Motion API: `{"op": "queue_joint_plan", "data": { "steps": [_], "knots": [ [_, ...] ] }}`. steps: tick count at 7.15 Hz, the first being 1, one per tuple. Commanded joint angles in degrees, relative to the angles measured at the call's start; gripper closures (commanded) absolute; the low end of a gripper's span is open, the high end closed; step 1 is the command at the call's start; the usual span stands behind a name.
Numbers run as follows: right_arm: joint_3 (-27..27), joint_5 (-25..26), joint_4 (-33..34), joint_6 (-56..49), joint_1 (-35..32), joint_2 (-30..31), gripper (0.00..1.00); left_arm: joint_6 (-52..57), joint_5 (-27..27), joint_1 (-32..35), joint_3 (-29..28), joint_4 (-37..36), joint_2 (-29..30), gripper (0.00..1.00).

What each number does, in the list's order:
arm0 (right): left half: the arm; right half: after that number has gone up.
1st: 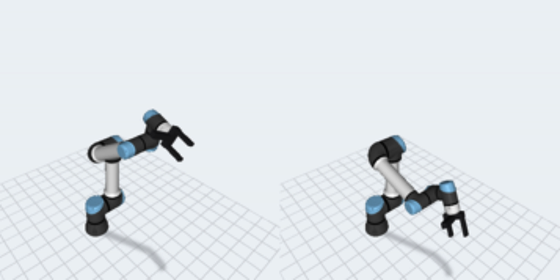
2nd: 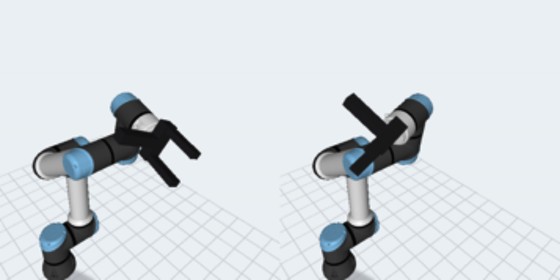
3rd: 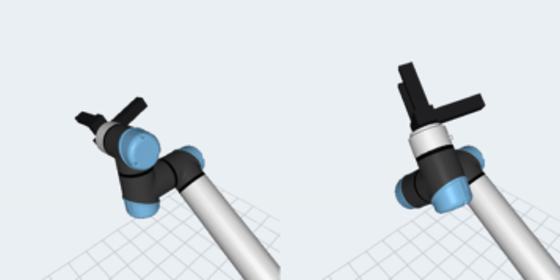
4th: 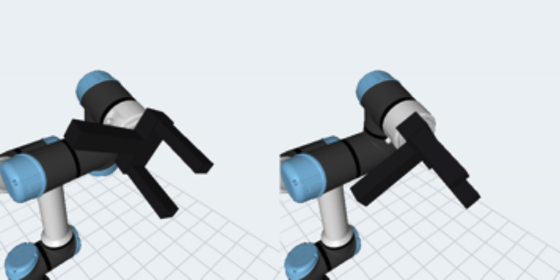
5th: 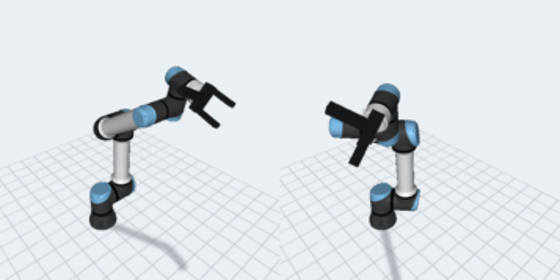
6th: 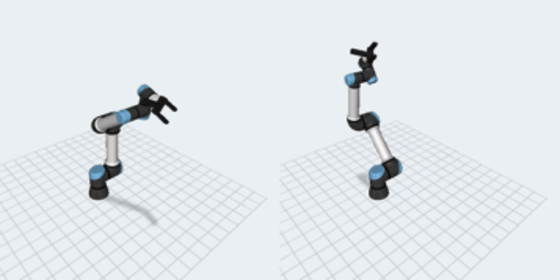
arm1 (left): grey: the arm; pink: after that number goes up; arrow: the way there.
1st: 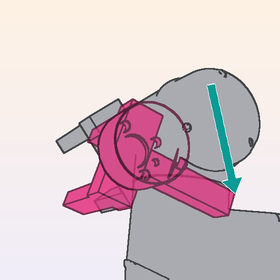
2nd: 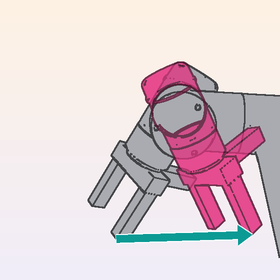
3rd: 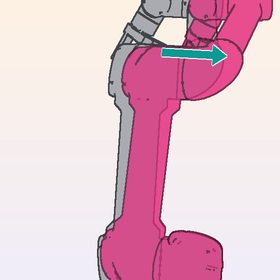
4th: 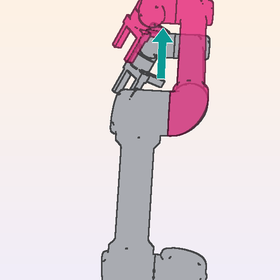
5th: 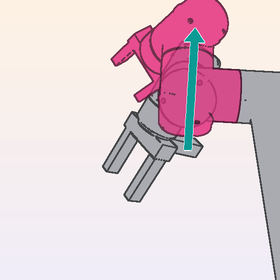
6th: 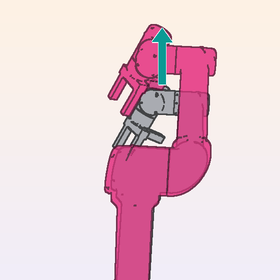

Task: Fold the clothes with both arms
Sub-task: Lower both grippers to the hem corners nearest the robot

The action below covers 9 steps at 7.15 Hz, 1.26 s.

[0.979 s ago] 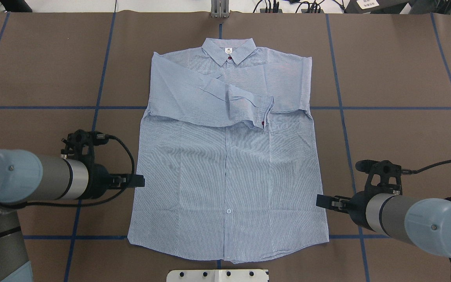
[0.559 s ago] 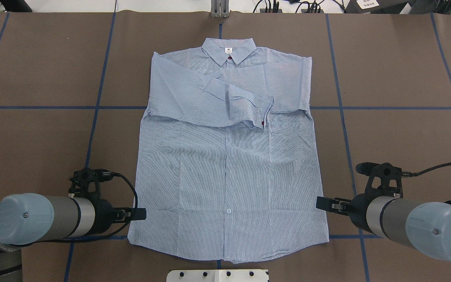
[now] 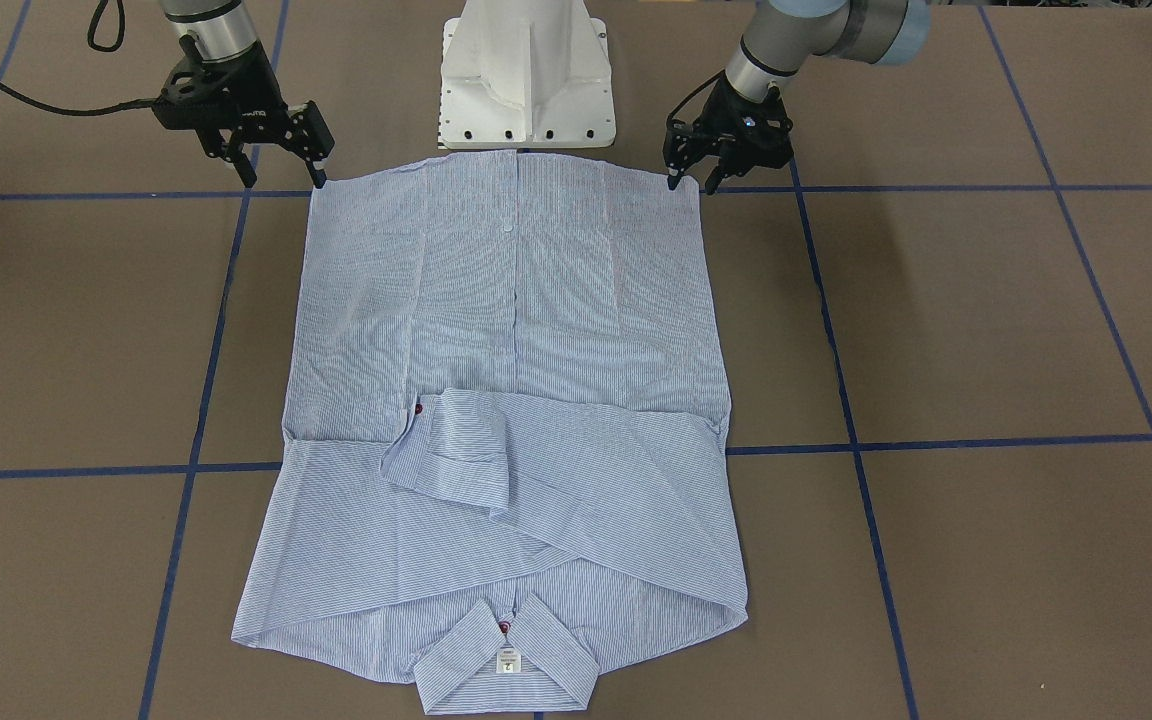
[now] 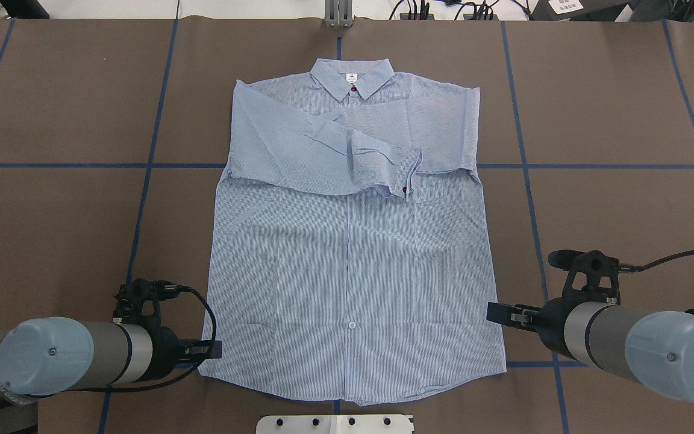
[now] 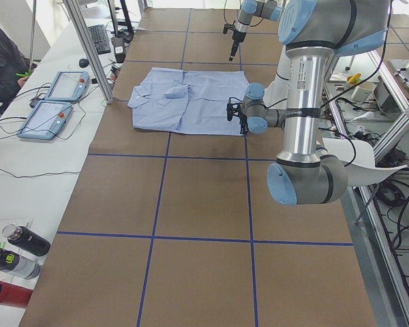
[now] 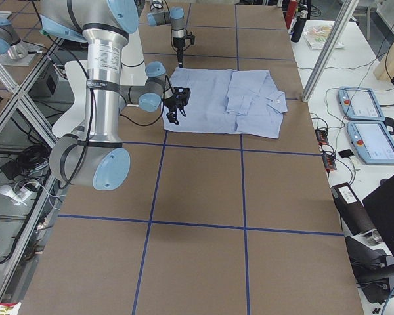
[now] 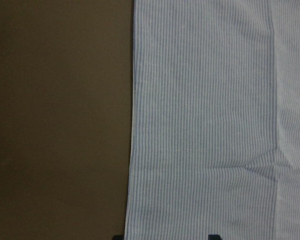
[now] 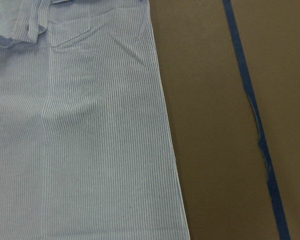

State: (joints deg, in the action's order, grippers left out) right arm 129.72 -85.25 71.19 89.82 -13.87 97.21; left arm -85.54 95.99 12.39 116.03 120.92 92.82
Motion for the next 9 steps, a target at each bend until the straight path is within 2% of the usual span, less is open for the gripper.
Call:
{"op": "queue_joint_plan", "data": {
  "steps": [1,3,4,5,9],
  "knots": [
    [0.0,0.0,0.0,0.0,0.0,0.0,0.00,-0.8,0.1,-0.3,-1.8,-0.2,0.3,0.38],
    [0.0,0.0,0.0,0.0,0.0,0.0,0.00,-0.8,0.1,-0.4,-2.0,-0.2,0.3,0.44],
    [0.0,0.0,0.0,0.0,0.0,0.0,0.00,-0.9,0.3,-0.4,-2.0,-0.2,0.5,0.57],
    [0.0,0.0,0.0,0.0,0.0,0.0,0.00,-0.9,0.3,-0.4,-1.9,-0.2,0.4,0.66],
    [0.1,0.0,0.0,0.0,0.0,0.1,0.00,-2.4,0.2,-2.2,-1.7,-0.8,0.4,0.66]
  ]
}}
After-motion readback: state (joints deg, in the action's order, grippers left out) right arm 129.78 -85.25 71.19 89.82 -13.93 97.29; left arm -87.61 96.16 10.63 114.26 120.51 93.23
